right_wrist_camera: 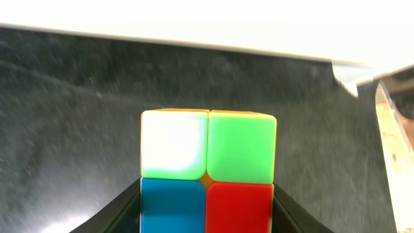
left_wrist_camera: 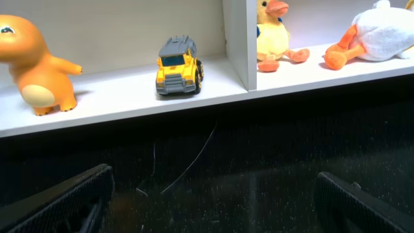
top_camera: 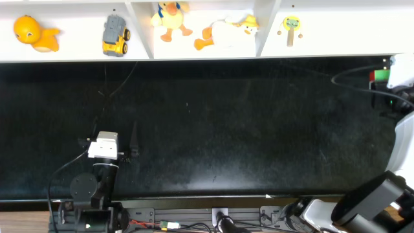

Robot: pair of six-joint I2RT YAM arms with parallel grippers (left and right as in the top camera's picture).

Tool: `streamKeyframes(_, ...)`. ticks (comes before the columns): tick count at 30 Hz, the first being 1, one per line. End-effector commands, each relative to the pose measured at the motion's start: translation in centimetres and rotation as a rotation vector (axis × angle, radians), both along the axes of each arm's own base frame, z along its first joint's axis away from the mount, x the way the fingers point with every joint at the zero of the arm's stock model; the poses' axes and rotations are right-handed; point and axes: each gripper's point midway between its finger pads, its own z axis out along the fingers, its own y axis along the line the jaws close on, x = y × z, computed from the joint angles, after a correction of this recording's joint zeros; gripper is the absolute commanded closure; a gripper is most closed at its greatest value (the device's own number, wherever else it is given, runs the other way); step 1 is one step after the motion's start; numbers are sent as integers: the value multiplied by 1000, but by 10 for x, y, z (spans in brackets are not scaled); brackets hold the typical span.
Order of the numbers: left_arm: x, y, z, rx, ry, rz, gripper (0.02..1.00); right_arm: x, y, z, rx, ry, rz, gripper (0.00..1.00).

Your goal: Store Toys

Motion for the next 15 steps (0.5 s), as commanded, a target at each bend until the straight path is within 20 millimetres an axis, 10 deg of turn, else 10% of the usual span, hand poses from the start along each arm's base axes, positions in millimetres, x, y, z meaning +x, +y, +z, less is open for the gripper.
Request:
streamKeyframes(1,0,1,0,-11,-2,5,20,37,5,25,9,-52,18,702)
streamKeyframes(15,0,1,0,-11,-2,5,20,123,40,26,83,-50,102,709)
